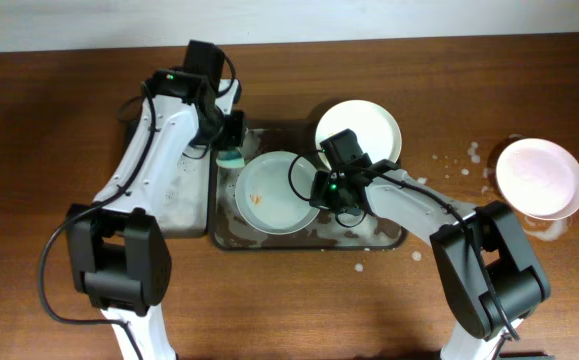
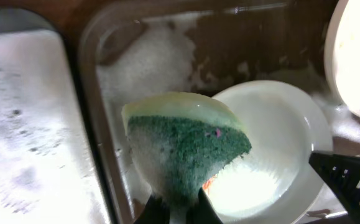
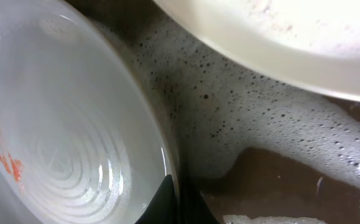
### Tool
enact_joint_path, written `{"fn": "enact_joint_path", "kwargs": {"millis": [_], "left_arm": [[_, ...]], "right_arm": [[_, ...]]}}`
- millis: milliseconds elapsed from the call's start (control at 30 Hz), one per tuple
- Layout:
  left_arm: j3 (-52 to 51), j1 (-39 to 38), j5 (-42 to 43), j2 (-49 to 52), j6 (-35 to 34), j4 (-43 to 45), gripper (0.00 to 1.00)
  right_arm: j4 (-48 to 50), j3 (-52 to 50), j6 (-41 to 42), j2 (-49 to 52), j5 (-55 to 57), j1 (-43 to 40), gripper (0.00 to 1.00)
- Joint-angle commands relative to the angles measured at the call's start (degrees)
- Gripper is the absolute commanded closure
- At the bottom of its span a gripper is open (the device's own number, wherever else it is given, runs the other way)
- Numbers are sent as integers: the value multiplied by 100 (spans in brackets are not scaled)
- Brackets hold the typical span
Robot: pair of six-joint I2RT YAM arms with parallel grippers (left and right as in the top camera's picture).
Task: Clean dirty plates on tray and stack at the side
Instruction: 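Bring the sponge with the left gripper onto the pale green plate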
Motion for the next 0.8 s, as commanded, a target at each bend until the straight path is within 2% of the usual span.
{"fn": "enact_joint_path", "kwargs": {"millis": [0, 200, 400, 500, 567, 700, 767], "left_arm": [[-669, -96, 501, 61, 435, 352, 99], [-1633, -330, 1099, 72, 636, 1338, 99], [-2081, -791, 125, 72, 599, 1825, 99], [-2258, -824, -621, 72, 76, 1851, 99], [-2483, -820, -828, 72, 15, 1989, 99], [-3226, -809, -901, 72, 22, 3064, 99], [-3261, -809, -1261, 72, 20, 3497, 99]], "right_arm": [[2, 68, 26, 107, -133, 11, 96], [4, 68, 26, 107, -131, 9, 96], [0, 68, 26, 107, -129, 9, 96], [-4, 68, 0, 107, -129, 9, 96], [-15, 68, -17, 107, -129, 9, 96], [-2, 68, -17, 107, -114, 9, 96], [-7, 68, -26, 107, -114, 9, 96]]}}
